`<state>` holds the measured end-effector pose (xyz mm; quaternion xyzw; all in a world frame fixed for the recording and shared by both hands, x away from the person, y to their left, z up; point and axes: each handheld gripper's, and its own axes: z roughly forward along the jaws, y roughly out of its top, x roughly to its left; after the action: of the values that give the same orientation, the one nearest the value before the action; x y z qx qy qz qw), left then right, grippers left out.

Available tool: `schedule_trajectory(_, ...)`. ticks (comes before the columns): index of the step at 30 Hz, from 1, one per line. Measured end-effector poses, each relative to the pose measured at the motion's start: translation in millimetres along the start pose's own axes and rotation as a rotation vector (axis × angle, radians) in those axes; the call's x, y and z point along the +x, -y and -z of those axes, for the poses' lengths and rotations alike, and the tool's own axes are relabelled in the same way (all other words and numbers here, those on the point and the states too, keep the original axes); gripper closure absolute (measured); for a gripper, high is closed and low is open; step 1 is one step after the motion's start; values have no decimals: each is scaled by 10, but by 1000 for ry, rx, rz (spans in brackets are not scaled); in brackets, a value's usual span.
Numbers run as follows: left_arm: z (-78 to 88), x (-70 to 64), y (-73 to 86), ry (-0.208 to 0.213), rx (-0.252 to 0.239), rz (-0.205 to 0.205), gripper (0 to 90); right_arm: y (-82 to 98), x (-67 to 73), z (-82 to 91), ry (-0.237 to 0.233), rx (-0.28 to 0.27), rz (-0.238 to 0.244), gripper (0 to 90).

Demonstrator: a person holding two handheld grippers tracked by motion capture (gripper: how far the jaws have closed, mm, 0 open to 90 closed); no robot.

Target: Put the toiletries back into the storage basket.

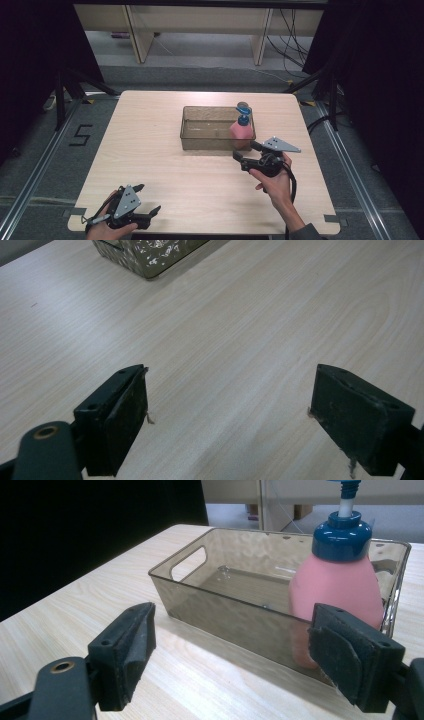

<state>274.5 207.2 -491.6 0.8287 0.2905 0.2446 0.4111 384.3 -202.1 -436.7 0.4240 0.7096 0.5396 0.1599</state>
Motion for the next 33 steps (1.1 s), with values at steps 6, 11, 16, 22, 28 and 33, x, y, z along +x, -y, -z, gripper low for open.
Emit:
schedule_trajectory(6, 0, -1, -3, -2, 4, -7, 147, 23, -23, 21, 19, 13, 34, 203)
schedule_trajectory(11, 2, -11, 1, -5, -4, 0, 147, 42, -22, 52, 6, -14, 48, 203)
schedule_trajectory(16, 1, -11, 1, -5, -3, -1, 147, 66, -13, 71, -2, -15, 36, 203)
schedule_trajectory(22, 3, -9, 1, -1, -2, -2, 148, 104, -13, 93, -5, -7, 24, 203)
schedule_trajectory(28, 6, -11, 7, -3, 0, -4, 147, 137, 4, 113, -9, 3, 15, 203)
schedule_trajectory(33, 10, -2, 4, 2, 4, -8, 147, 156, 11, 141, -5, 7, 19, 203)
